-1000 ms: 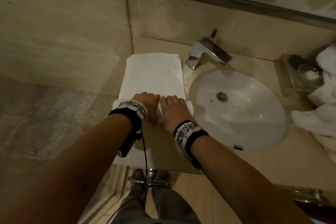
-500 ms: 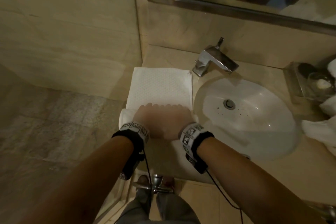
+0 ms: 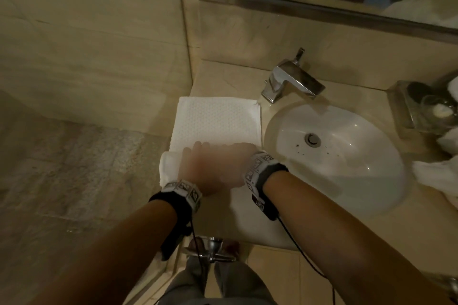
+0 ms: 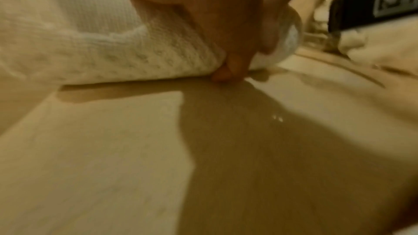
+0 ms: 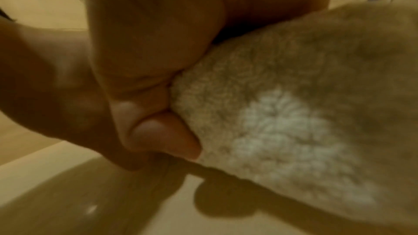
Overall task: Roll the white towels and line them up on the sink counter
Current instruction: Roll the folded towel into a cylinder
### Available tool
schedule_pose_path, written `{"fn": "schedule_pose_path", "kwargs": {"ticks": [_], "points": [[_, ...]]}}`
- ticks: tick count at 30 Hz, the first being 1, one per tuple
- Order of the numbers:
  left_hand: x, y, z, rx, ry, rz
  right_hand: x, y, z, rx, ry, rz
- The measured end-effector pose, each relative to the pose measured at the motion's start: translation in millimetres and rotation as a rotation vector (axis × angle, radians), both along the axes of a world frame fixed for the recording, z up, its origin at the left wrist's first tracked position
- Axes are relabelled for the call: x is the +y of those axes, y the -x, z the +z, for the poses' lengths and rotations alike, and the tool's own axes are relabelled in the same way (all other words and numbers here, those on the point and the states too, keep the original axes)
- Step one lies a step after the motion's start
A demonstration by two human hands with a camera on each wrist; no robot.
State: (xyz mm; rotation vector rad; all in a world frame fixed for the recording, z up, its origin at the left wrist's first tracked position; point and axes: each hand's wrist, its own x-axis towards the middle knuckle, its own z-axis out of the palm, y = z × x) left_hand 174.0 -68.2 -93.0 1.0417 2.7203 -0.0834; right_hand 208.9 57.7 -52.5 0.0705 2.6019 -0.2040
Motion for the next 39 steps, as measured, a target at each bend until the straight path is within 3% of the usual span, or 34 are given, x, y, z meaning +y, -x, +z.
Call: {"fn": "schedule_pose_path", "kwargs": {"ticks": [3, 9, 15, 17, 20, 25, 27, 33, 35, 39], "points": [[10, 18, 5, -0.124, 0.066, -0.020, -1, 3, -2, -0.003, 0.012, -0.039], [27, 38, 16, -0.268, 0.184, -0.006, -10, -19, -19, 0.197, -0.129, 0.034], [2, 5, 0, 0.081, -0.012, -0.048, -4, 5, -16, 0.112, -0.025, -0.069], [3, 6, 3, 0.110, 0.005, -0.103, 3, 6, -12, 0.036, 0.071, -0.116], [12, 11, 9, -0.027, 0.074, -0.110, 3, 3, -7, -0.013, 0.110, -0.110], [24, 30, 17, -0.227, 0.207, -0.061, -3, -24, -22, 0.163, -0.074, -0.033], [24, 25, 16, -0.183, 0.203, -0.039, -3, -23, -19, 0.163, -0.067, -0.056], [-1, 0, -1, 0.159, -0.018, -0.111, 6, 0, -2, 0.005, 0.038, -0.082], [4, 4, 5, 0.104, 0.049, -0.099, 2, -2, -5, 0.020, 0.045, -0.116], [24, 27, 18, -0.155, 0.177, -0.072, -14, -20, -26, 0.215, -0.144, -0.085]]}}
